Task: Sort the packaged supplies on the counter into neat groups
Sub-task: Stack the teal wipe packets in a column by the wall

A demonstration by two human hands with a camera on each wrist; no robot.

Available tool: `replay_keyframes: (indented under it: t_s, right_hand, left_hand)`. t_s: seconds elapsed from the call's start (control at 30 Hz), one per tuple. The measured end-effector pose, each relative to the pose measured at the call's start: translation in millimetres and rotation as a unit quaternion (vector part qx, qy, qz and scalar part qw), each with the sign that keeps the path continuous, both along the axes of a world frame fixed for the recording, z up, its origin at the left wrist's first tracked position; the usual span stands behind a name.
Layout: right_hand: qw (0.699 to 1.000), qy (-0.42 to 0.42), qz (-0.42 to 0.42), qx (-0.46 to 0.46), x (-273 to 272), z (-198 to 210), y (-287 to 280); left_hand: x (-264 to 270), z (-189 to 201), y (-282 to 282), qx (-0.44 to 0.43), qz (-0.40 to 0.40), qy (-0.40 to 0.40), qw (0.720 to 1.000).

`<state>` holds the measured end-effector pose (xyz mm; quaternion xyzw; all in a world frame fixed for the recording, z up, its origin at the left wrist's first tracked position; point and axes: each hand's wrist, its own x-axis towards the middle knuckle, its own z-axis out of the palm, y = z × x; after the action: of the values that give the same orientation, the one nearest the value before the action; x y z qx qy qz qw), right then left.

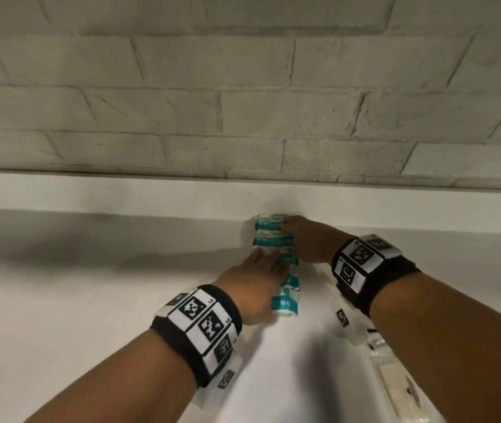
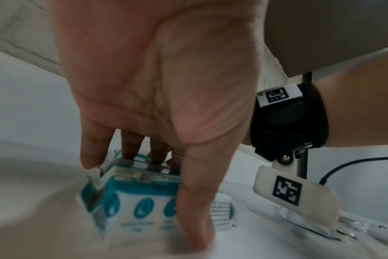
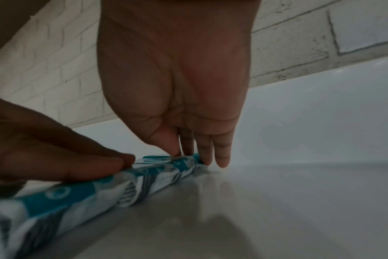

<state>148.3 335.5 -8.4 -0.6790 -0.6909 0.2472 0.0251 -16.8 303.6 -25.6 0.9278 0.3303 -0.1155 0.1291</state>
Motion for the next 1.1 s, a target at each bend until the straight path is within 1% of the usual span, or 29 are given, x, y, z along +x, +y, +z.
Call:
replay_keyframes:
  t_s: [0.07, 0.13, 0.17, 0.2, 0.23, 0.27, 0.3, 0.33, 0.37, 0.4, 0.43, 0.47, 0.5, 0.57, 0.6, 0.63, 0.67, 0.7, 0.73, 0.77, 0.83, 0.9, 0.93, 1.0, 1.03, 1.07, 1.1]
  right_hand:
    - [1.0, 0.014, -0.006, -0.021, 4, -5, 4]
    - [0.996, 0.07, -0.03, -0.04, 10, -2, 1]
    - [0.993, 0.099, -0.057, -0.022, 16, 2, -2]
    - [0.989, 0.119, -0.091, -0.001, 23, 5, -4]
    - [0.981, 0.138, -0.138, 0.017, 32, 7, -7]
    - [0.968, 0.171, -0.184, 0.021, 38, 8, -10]
    - [0.945, 0.228, -0.233, 0.011, 45, 8, -15]
    - [0.912, 0.307, -0.273, 0.001, 48, 7, -19]
    - [0.864, 0.393, -0.314, -0.011, 48, 5, -24]
    - [0.818, 0.464, -0.338, -0.021, 46, 6, -29]
    - [0.78, 0.514, -0.356, -0.031, 42, 5, -30]
    - [0.755, 0.542, -0.368, -0.039, 39, 3, -31]
    - [0.737, 0.566, -0.368, -0.043, 33, 1, -30]
    - [0.718, 0.589, -0.366, -0.063, 23, -1, -30]
    - [0.716, 0.593, -0.361, -0.068, 16, 1, -30]
    - [0.72, 0.593, -0.354, -0.07, 12, 0, -30]
    - [0.728, 0.586, -0.35, -0.068, 10, 1, -30]
    - [0.734, 0.579, -0.35, -0.067, 9, 1, -31]
    - [0.738, 0.571, -0.353, -0.064, 9, 2, -33]
    - [0.743, 0.564, -0.354, -0.06, 10, 4, -36]
    - [0.752, 0.548, -0.361, -0.056, 13, 8, -43]
    - [0.755, 0.545, -0.357, -0.067, 19, 4, -52]
    - [0.757, 0.541, -0.359, -0.072, 19, 3, -57]
    - [0.753, 0.542, -0.364, -0.085, 17, 0, -62]
    - [0.751, 0.543, -0.365, -0.09, 15, -2, -64]
    - [0.751, 0.543, -0.364, -0.094, 12, -2, -66]
    - [0.752, 0.541, -0.365, -0.097, 8, -1, -69]
  left_hand:
    - [-2, -2, 6, -0.005, -0.009, 0.004, 1.0]
    - [-6, 7, 9, -0.025, -0.011, -0.013, 1.0]
    - [-8, 13, 11, -0.044, 0.001, -0.032, 0.999]
    - [-9, 18, 16, -0.072, 0.039, -0.063, 0.995]
    - [-9, 24, 22, -0.111, 0.1, -0.111, 0.983]
    - [-8, 26, 30, -0.147, 0.176, -0.165, 0.959]
    - [-7, 26, 38, -0.186, 0.253, -0.215, 0.925]
    - [-6, 25, 46, -0.232, 0.317, -0.263, 0.881]
    - [-4, 24, 51, -0.285, 0.367, -0.307, 0.83]
    - [-3, 22, 55, -0.337, 0.399, -0.349, 0.778]
    - [-2, 20, 57, -0.372, 0.412, -0.386, 0.737]
    - [1, 19, 58, -0.386, 0.414, -0.42, 0.71]
    - [3, 20, 57, -0.403, 0.421, -0.43, 0.689]
    - [11, 16, 55, -0.453, 0.422, -0.431, 0.657]
    - [14, 15, 54, -0.469, 0.414, -0.426, 0.654]
    - [15, 17, 50, -0.475, 0.406, -0.418, 0.659]
    - [15, 8, 53, -0.479, 0.397, -0.417, 0.662]
    - [15, 9, 52, -0.483, 0.395, -0.412, 0.663]
    - [13, 13, 49, -0.475, 0.4, -0.416, 0.665]
    - [11, 18, 47, -0.47, 0.408, -0.43, 0.654]
    - [4, 26, 38, -0.436, 0.424, -0.428, 0.669]
    - [-10, 19, 34, -0.418, 0.441, -0.422, 0.673]
    - [-16, 16, 28, -0.419, 0.446, -0.426, 0.666]
    - [-24, 14, 17, -0.44, 0.438, -0.456, 0.639]
    - [-25, 12, 13, -0.445, 0.429, -0.468, 0.632]
    - [-24, 11, 7, -0.445, 0.422, -0.473, 0.633]
    - [-22, 13, 0, -0.443, 0.409, -0.475, 0.641]
